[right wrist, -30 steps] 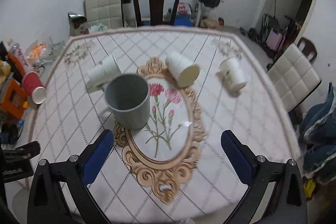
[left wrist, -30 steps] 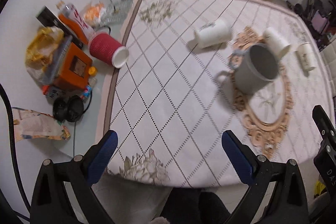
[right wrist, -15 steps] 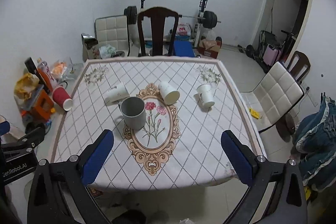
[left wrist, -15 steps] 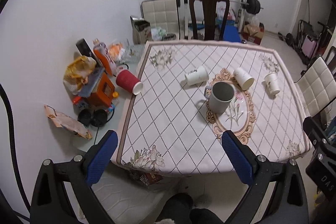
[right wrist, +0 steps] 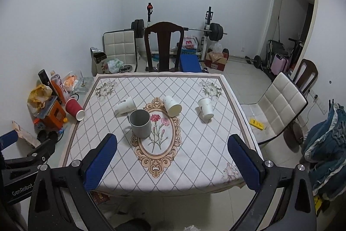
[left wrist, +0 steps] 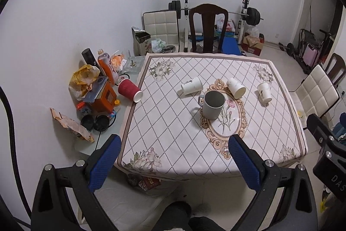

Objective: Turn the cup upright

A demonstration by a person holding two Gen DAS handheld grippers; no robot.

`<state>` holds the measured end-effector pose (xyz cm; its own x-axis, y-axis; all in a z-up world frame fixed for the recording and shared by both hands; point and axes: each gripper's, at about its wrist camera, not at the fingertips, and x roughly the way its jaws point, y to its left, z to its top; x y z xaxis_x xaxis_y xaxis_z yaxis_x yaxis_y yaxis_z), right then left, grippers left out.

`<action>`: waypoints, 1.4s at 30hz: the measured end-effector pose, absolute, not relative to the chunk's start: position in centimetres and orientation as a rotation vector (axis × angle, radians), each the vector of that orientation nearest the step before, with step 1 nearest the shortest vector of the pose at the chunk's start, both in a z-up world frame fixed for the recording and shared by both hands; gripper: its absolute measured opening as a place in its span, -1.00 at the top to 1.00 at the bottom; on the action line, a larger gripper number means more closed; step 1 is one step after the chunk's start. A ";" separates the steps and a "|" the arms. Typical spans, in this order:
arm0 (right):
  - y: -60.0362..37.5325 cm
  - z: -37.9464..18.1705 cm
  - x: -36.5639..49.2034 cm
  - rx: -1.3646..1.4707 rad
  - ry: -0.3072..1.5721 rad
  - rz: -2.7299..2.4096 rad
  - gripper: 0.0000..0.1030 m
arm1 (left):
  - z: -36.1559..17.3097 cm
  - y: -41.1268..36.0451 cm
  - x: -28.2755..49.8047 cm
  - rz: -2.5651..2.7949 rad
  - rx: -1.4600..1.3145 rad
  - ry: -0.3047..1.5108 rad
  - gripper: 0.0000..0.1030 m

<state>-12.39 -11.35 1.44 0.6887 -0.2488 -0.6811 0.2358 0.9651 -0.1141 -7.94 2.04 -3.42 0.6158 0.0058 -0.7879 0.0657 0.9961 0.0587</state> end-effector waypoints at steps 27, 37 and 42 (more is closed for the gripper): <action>-11.2 1.7 -12.3 -0.004 0.784 -0.206 -1.00 | -2.4 2.4 -8.8 0.004 0.076 0.876 -0.97; -11.4 1.6 -12.4 -0.008 0.783 -0.209 -1.00 | -2.2 2.1 -8.9 -0.004 0.079 0.873 -0.97; -11.8 1.4 -12.6 -0.008 0.789 -0.215 -1.00 | -2.1 2.1 -9.1 -0.008 0.080 0.872 -0.97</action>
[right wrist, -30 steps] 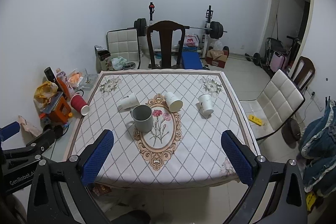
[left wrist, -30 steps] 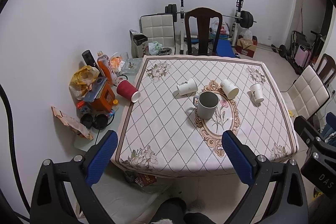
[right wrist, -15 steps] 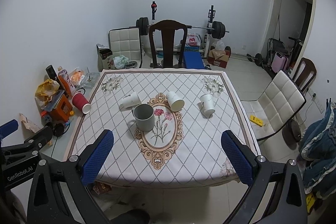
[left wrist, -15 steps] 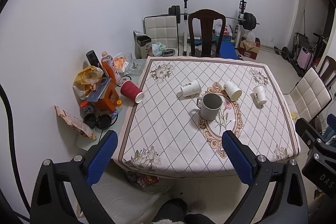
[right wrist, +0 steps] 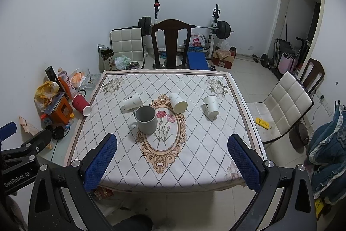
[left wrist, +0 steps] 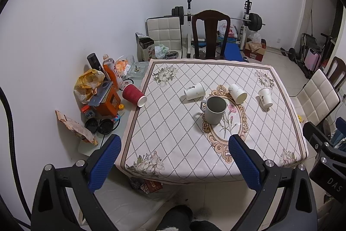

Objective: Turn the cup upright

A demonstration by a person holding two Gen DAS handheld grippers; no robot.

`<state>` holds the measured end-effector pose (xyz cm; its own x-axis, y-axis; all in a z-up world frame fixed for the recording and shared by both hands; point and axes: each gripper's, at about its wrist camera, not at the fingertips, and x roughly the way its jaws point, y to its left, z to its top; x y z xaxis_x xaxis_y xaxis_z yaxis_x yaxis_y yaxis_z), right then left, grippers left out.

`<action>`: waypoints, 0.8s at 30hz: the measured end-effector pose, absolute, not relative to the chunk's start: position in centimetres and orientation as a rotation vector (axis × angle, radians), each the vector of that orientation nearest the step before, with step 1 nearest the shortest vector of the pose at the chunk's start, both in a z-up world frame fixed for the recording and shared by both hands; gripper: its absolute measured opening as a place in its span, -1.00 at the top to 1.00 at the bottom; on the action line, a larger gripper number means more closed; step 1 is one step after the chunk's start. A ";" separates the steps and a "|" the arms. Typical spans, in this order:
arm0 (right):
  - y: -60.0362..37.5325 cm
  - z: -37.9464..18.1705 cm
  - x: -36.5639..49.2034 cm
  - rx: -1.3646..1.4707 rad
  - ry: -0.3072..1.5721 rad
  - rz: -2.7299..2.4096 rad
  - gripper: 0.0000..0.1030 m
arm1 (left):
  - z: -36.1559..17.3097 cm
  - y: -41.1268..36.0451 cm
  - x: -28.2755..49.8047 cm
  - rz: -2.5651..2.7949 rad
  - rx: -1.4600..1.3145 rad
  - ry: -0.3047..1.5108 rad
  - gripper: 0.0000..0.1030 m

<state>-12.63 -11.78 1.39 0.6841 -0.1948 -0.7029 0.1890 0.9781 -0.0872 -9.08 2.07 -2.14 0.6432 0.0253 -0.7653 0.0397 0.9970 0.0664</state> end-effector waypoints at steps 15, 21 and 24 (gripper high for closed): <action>-12.1 1.5 -13.0 -0.010 0.786 -0.213 -1.00 | -2.2 1.7 -9.4 -0.010 0.079 0.878 -0.97; -12.2 1.7 -13.1 -0.013 0.788 -0.197 -1.00 | -2.2 1.7 -9.4 -0.011 0.077 0.879 -0.97; -12.1 1.8 -13.1 -0.013 0.788 -0.196 -1.00 | -2.2 1.6 -9.5 -0.012 0.078 0.879 -0.97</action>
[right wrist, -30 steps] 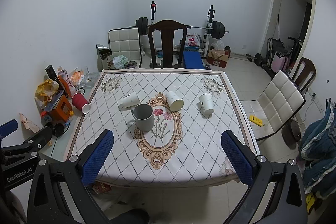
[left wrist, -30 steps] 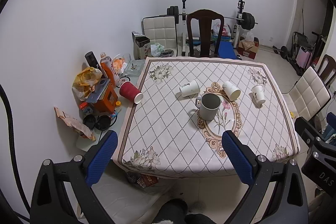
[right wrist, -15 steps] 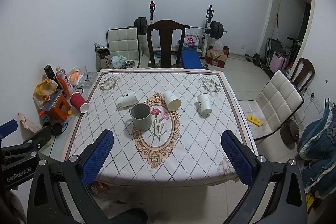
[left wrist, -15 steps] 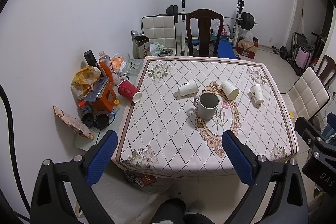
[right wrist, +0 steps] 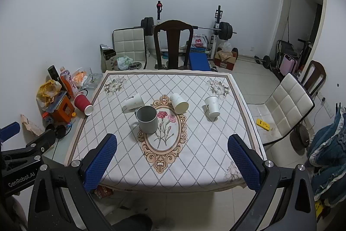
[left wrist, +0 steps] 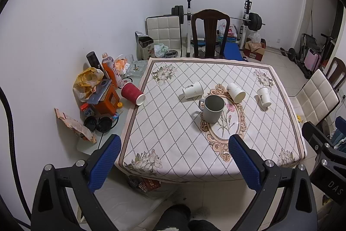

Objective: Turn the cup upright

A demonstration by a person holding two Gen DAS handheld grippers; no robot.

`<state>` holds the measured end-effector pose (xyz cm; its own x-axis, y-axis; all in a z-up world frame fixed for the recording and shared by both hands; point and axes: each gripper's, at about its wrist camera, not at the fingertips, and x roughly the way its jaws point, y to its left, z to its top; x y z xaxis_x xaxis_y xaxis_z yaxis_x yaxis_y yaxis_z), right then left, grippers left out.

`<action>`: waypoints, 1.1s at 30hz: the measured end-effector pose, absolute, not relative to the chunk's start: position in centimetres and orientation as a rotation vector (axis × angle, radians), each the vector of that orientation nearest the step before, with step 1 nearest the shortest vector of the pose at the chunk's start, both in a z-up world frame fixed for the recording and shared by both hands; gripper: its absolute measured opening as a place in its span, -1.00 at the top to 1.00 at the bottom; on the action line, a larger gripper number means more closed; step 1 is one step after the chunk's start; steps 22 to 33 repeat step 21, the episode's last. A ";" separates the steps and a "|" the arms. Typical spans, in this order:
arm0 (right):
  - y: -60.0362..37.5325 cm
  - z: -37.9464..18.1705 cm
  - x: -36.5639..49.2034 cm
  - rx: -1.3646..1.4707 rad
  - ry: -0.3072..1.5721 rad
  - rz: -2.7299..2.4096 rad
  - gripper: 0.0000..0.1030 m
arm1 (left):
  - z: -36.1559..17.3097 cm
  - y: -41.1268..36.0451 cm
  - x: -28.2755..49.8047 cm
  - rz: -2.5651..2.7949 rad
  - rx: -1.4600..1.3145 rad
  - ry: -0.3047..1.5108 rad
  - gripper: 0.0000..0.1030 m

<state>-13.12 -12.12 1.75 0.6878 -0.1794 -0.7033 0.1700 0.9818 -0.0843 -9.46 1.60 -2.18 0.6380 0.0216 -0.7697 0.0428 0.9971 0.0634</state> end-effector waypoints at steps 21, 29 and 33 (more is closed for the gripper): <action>-11.9 1.5 -13.5 -0.015 0.794 -0.185 -1.00 | -2.1 1.4 -9.7 -0.011 0.075 0.878 -0.97; -11.9 1.5 -13.5 -0.015 0.794 -0.185 -1.00 | -2.1 1.4 -9.7 -0.011 0.075 0.878 -0.97; -11.9 1.5 -13.5 -0.015 0.794 -0.185 -1.00 | -2.1 1.4 -9.7 -0.011 0.075 0.878 -0.97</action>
